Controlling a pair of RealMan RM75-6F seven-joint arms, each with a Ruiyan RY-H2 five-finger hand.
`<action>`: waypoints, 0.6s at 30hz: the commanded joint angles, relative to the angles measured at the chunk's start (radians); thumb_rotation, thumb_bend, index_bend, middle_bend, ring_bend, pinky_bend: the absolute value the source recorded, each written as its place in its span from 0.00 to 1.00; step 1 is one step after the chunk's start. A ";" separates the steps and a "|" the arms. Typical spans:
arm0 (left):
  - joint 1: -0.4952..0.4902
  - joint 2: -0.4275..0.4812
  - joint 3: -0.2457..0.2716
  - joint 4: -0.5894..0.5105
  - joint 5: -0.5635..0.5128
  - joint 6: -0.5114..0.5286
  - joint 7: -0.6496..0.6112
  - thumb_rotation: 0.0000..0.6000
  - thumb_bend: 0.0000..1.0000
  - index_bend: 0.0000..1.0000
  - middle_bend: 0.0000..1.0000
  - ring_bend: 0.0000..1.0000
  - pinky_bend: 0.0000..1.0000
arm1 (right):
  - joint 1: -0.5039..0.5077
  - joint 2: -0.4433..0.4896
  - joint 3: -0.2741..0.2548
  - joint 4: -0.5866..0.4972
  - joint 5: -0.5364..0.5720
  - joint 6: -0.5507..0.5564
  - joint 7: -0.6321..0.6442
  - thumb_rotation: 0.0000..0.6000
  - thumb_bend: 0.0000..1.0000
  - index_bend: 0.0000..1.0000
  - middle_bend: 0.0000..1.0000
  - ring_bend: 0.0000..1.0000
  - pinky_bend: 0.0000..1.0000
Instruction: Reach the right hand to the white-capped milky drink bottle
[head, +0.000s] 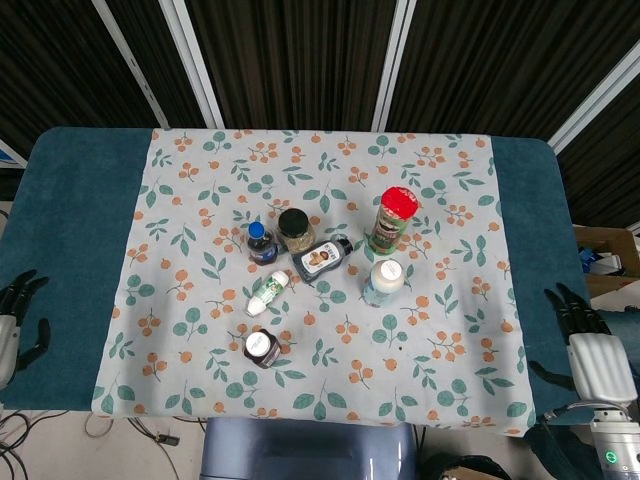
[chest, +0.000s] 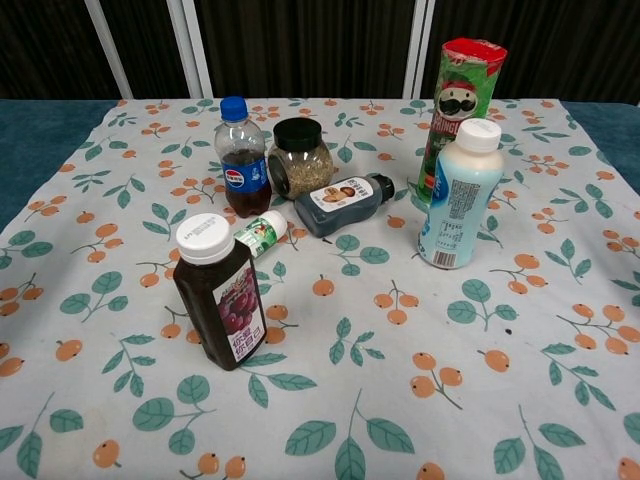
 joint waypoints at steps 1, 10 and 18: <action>-0.001 -0.001 0.000 0.000 0.002 0.000 0.000 1.00 0.54 0.16 0.10 0.17 0.07 | 0.034 0.015 -0.030 -0.012 -0.047 -0.067 0.176 1.00 0.13 0.06 0.03 0.10 0.20; -0.006 -0.009 -0.005 0.008 0.002 -0.001 0.006 1.00 0.54 0.16 0.10 0.17 0.07 | 0.185 -0.024 0.036 0.046 0.014 -0.272 0.452 1.00 0.13 0.06 0.04 0.10 0.20; -0.007 -0.014 -0.009 0.016 -0.002 0.002 0.022 1.00 0.54 0.17 0.10 0.17 0.07 | 0.308 -0.095 0.094 0.098 0.087 -0.430 0.511 1.00 0.13 0.06 0.07 0.10 0.20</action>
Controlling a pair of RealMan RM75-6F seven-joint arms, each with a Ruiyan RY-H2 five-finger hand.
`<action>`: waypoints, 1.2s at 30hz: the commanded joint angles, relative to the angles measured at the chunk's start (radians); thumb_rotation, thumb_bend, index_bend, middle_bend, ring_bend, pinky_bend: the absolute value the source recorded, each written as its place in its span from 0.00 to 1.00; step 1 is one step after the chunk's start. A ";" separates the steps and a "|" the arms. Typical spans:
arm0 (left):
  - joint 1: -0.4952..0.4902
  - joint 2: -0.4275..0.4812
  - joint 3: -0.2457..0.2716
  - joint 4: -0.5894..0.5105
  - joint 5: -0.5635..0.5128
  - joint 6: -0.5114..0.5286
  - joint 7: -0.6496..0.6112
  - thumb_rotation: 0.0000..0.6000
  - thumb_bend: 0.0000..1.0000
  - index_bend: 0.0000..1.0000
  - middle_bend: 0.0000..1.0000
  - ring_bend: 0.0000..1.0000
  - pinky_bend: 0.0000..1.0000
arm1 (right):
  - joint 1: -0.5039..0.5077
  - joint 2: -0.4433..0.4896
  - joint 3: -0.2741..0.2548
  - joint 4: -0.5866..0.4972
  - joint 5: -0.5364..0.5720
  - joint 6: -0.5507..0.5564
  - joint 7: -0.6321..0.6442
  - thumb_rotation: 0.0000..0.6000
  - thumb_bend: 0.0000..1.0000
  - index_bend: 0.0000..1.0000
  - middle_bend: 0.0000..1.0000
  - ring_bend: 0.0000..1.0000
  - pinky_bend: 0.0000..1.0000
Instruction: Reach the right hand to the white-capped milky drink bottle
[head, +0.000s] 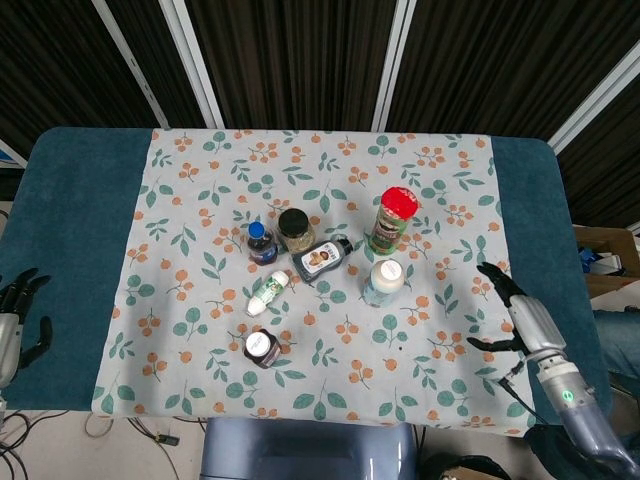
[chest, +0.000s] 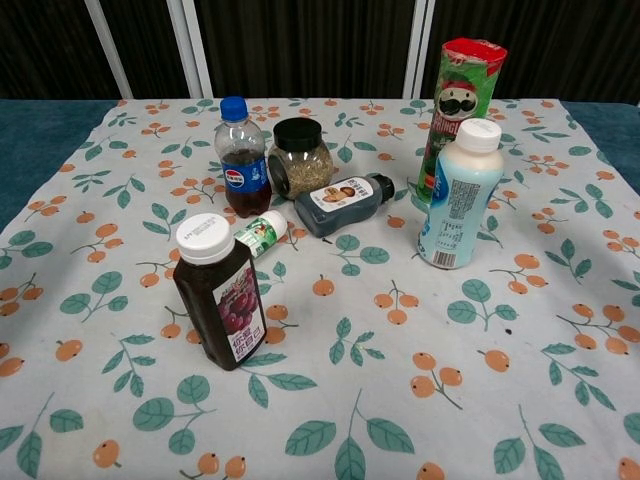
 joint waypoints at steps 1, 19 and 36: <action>-0.002 -0.001 -0.001 0.009 0.004 0.003 0.015 1.00 0.54 0.17 0.10 0.17 0.07 | 0.056 -0.042 0.036 0.018 0.048 -0.073 0.056 1.00 0.13 0.06 0.07 0.10 0.20; -0.004 -0.004 -0.006 0.013 -0.005 0.001 0.015 1.00 0.54 0.17 0.10 0.17 0.07 | 0.207 -0.219 0.107 0.127 0.210 -0.258 0.091 1.00 0.20 0.14 0.18 0.18 0.20; -0.005 -0.006 -0.014 0.005 -0.031 -0.007 0.024 1.00 0.54 0.17 0.10 0.17 0.07 | 0.254 -0.328 0.127 0.177 0.248 -0.269 0.069 1.00 0.20 0.22 0.28 0.26 0.24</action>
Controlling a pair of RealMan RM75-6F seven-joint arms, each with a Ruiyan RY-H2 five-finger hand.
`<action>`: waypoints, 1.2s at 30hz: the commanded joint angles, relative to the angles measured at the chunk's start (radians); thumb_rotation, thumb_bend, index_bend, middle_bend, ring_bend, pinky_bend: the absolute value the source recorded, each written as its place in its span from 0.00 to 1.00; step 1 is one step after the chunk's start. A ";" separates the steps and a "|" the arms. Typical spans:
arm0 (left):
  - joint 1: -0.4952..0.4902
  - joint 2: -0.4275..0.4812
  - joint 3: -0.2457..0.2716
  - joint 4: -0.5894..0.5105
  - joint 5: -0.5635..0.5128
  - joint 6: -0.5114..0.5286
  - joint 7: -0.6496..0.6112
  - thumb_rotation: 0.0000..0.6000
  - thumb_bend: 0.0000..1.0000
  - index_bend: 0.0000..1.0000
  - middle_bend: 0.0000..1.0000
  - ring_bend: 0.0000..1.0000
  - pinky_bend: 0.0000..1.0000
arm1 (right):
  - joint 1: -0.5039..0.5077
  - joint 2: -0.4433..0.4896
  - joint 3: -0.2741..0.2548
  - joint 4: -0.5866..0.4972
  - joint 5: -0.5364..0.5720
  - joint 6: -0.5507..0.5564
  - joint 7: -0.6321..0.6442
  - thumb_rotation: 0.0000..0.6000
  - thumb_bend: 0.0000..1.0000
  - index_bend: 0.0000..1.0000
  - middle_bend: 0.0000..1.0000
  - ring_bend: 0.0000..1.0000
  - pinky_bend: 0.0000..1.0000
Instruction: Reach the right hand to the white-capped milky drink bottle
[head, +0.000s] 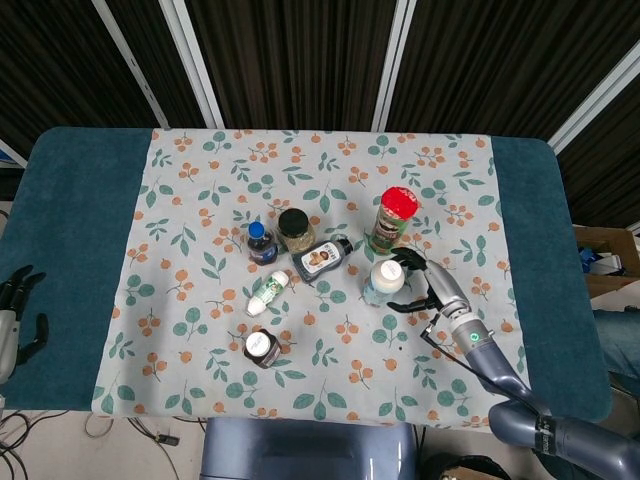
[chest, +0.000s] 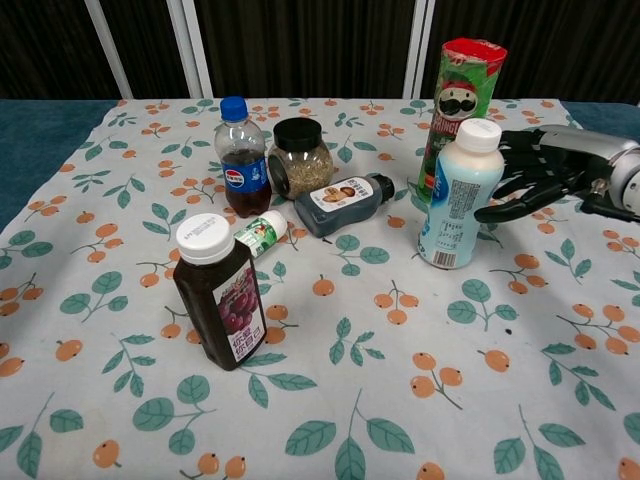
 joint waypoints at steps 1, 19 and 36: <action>0.000 0.000 -0.001 -0.001 -0.002 0.000 0.000 1.00 0.54 0.17 0.10 0.17 0.07 | 0.009 -0.015 0.005 0.009 0.014 -0.009 -0.004 1.00 0.20 0.22 0.28 0.26 0.24; 0.000 0.004 -0.007 -0.005 -0.009 -0.002 -0.014 1.00 0.54 0.18 0.09 0.17 0.07 | 0.054 -0.112 0.018 0.087 0.024 -0.018 -0.031 1.00 0.27 0.33 0.40 0.40 0.33; -0.003 0.011 -0.005 -0.018 -0.022 -0.018 -0.017 1.00 0.54 0.18 0.09 0.17 0.07 | 0.036 -0.035 0.013 -0.009 -0.062 0.023 0.034 1.00 0.51 0.39 0.47 0.47 0.45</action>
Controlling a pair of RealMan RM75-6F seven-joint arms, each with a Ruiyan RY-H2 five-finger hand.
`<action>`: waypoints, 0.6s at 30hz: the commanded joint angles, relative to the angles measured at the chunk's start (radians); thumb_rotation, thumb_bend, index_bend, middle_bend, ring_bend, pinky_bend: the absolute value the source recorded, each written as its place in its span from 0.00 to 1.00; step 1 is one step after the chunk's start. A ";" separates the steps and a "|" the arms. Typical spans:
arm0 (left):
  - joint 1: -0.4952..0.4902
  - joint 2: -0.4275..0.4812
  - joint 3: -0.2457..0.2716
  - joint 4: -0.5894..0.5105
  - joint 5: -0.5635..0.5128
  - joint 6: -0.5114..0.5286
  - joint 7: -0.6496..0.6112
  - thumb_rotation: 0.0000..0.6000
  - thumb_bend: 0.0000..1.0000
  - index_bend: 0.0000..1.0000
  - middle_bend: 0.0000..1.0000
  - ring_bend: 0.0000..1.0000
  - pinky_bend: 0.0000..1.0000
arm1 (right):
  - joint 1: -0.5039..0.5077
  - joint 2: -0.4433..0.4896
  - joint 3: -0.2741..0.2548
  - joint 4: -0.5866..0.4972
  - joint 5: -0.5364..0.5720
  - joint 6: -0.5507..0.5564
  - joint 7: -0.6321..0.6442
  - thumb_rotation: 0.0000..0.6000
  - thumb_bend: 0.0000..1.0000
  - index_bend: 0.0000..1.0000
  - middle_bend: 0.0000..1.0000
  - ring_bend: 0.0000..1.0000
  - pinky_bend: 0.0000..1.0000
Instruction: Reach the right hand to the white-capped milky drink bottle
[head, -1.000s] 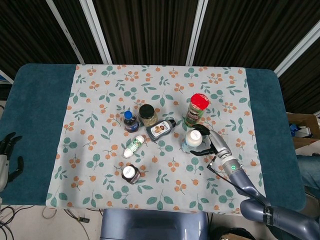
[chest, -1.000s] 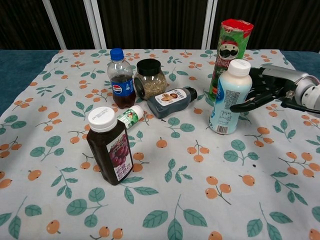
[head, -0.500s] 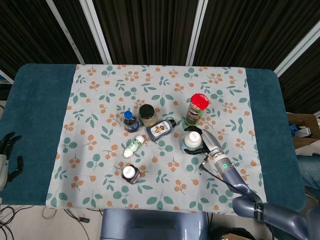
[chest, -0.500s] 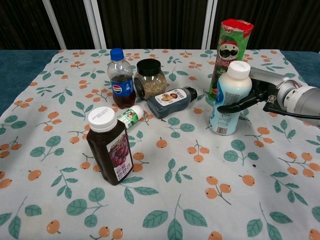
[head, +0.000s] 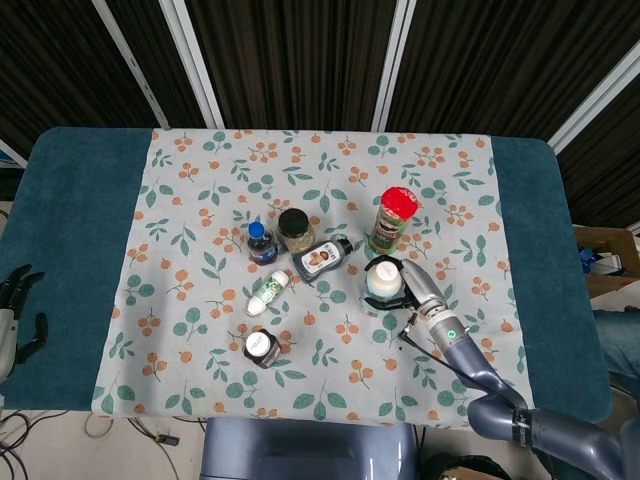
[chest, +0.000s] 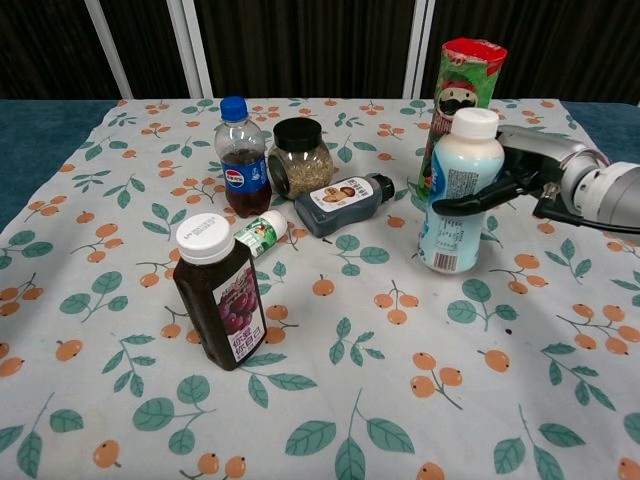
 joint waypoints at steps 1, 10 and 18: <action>0.000 0.001 0.000 -0.002 -0.001 -0.002 0.000 1.00 0.54 0.18 0.09 0.17 0.07 | -0.009 0.045 0.005 -0.050 -0.027 0.021 0.020 1.00 0.51 0.39 0.47 0.47 0.46; 0.002 0.000 0.006 -0.011 0.005 0.001 0.004 1.00 0.54 0.18 0.09 0.18 0.07 | -0.008 0.214 0.055 -0.224 -0.054 0.017 0.104 1.00 0.51 0.39 0.47 0.47 0.48; 0.003 0.002 0.006 -0.012 0.005 0.003 0.004 1.00 0.54 0.18 0.09 0.18 0.07 | 0.005 0.326 0.157 -0.304 -0.003 0.045 0.139 1.00 0.51 0.39 0.47 0.47 0.48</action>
